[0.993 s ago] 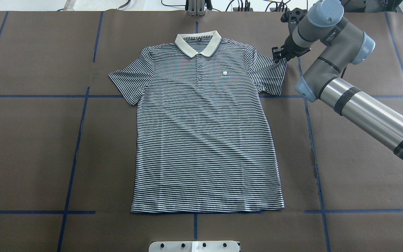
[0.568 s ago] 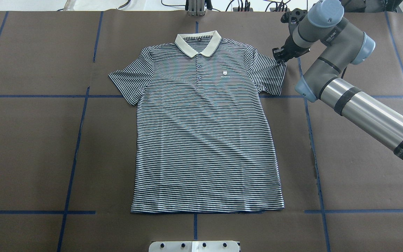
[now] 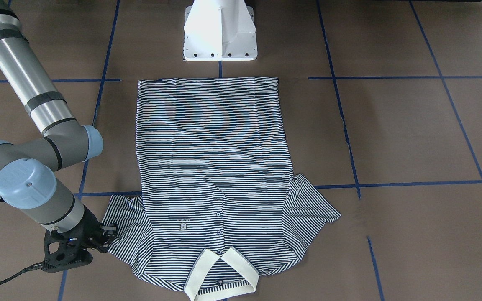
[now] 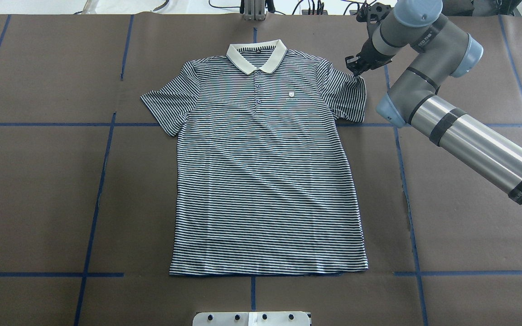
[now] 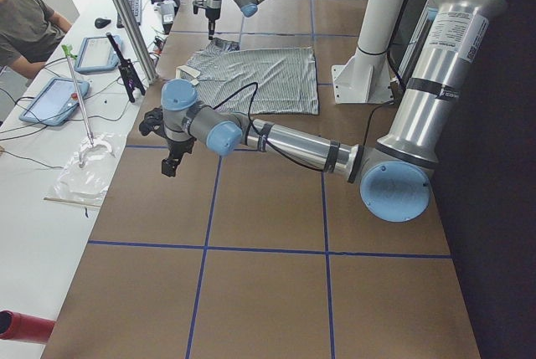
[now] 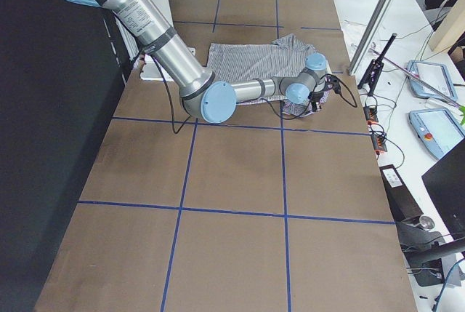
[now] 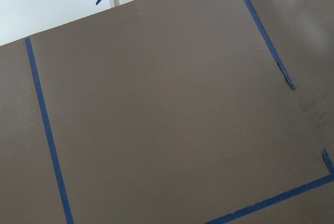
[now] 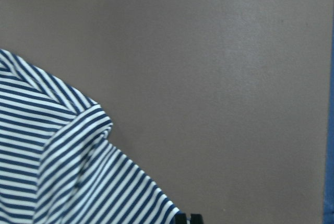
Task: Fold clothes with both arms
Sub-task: 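Grasp the sleeve with the right gripper and fold it inward across the chest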
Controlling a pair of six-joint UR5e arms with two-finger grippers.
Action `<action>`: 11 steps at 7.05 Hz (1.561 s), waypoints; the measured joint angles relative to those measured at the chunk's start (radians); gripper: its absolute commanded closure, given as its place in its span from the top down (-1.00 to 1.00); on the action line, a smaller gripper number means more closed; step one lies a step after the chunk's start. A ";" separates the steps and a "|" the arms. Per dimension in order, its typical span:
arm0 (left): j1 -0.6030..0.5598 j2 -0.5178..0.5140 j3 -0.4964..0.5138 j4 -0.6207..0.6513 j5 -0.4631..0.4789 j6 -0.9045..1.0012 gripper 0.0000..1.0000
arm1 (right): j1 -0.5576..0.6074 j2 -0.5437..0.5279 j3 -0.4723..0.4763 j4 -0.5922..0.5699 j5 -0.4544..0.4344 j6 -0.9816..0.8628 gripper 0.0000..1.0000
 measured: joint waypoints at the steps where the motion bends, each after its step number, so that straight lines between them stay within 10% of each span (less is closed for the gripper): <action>1: 0.000 0.000 0.000 0.000 0.000 0.000 1.00 | -0.010 0.010 0.068 -0.064 0.006 0.024 -1.00; 4: 0.000 0.000 0.002 0.000 0.000 0.002 1.00 | -0.151 0.092 0.126 -0.134 -0.108 0.220 -1.00; 9: 0.001 -0.001 0.008 0.000 0.000 0.002 1.00 | -0.176 0.247 -0.084 -0.125 -0.267 0.244 -1.00; 10: 0.001 -0.001 0.008 0.000 0.000 0.002 1.00 | -0.169 0.248 -0.086 -0.124 -0.269 0.244 0.98; 11: 0.002 -0.002 0.009 0.000 0.000 0.002 1.00 | -0.165 0.249 -0.086 -0.119 -0.270 0.244 1.00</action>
